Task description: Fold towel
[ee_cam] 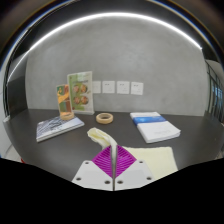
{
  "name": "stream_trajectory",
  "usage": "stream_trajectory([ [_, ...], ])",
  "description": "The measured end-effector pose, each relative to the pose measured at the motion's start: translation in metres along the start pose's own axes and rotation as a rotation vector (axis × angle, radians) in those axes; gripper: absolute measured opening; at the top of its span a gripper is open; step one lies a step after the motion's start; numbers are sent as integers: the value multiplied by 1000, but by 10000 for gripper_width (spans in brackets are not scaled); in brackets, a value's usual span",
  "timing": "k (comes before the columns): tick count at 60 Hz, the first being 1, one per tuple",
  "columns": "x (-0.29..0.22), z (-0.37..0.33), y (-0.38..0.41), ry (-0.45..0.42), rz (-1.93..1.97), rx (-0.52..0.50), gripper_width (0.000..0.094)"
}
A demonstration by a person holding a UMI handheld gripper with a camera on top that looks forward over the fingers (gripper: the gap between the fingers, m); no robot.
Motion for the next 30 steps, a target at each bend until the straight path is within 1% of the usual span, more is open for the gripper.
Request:
stream_trajectory([
  [3,-6,-6,-34,-13,27,22,7],
  [7,-3,-11,-80,-10,51,72,6],
  [13,19,-9,-141,31,76,133,6],
  [20,51,5,-169,110,99,121,8],
  [24,69,12,-180,138,77,139,20],
  [30,72,13,-183,132,43,160,32],
])
Point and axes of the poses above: the point between the fingertips, and its own axes, seen from behind it with the camera up: y to the left, x down, z forward, the way the camera looks, the point moved 3 cm from there along -z, backward, against the way the camera looks, and after that the axes turned 2 degrees about y, right-handed, at the moved point
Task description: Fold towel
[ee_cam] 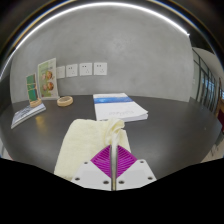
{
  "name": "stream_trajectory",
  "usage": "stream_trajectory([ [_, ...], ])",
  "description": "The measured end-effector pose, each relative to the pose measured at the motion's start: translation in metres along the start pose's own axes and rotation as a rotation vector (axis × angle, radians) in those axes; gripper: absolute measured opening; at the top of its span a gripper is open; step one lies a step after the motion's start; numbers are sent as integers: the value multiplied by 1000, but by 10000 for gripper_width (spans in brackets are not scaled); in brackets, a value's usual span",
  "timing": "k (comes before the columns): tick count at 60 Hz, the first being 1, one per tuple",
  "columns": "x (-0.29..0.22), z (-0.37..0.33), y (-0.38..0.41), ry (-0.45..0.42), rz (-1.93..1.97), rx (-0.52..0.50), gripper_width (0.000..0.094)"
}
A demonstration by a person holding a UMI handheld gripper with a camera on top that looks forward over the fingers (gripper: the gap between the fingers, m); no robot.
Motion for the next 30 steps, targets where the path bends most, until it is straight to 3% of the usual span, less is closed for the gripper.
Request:
stream_trajectory([
  [3,0,-1,1,-3,-24,9,36],
  [5,0,-2,1,-6,-34,18,92],
  [6,-1,-3,2,-6,-38,23,161],
  [13,-5,-22,-12,-23,-75,107,891],
  [16,-5,-35,-14,-27,-92,123,816],
  [20,-4,-61,-9,-33,-75,144,853],
  [30,-3,-134,43,-71,-33,147,845],
])
Point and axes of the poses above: the point between the fingertips, and its own axes, seen from behind it with the camera up: y to the left, x down, z forward, the way the camera looks, the point moved 3 cm from there along -z, backward, against the way the camera looks, and after that the axes turned 2 degrees about y, right-handed, at the moved point
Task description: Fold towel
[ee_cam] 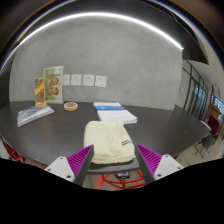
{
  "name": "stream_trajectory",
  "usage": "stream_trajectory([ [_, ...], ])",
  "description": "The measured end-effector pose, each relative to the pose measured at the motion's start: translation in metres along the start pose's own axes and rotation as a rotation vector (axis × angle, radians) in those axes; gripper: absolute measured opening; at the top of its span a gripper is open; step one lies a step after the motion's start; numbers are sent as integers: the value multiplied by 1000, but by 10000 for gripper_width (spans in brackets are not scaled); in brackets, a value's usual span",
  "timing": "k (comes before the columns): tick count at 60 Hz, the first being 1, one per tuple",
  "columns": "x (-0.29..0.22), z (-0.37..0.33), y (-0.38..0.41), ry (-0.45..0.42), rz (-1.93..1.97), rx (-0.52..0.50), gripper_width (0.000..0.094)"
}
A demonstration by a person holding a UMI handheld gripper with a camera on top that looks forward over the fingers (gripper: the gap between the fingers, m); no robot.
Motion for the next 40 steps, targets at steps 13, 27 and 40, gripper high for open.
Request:
stream_trajectory([
  [13,7,-94,125,-20,33,-95,846],
  [27,15,-159,210,-28,-32,-145,845],
  [40,20,-168,215,-25,-26,-143,841],
])
Point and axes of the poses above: the point between the fingertips, and its own axes, seen from behind it with the camera up: y to the left, x down, z forward, the way the camera looks, the point moved 3 cm from there along -z, backward, against the way the camera looks, and after that the axes turned 2 degrees about y, right-handed, at the moved point
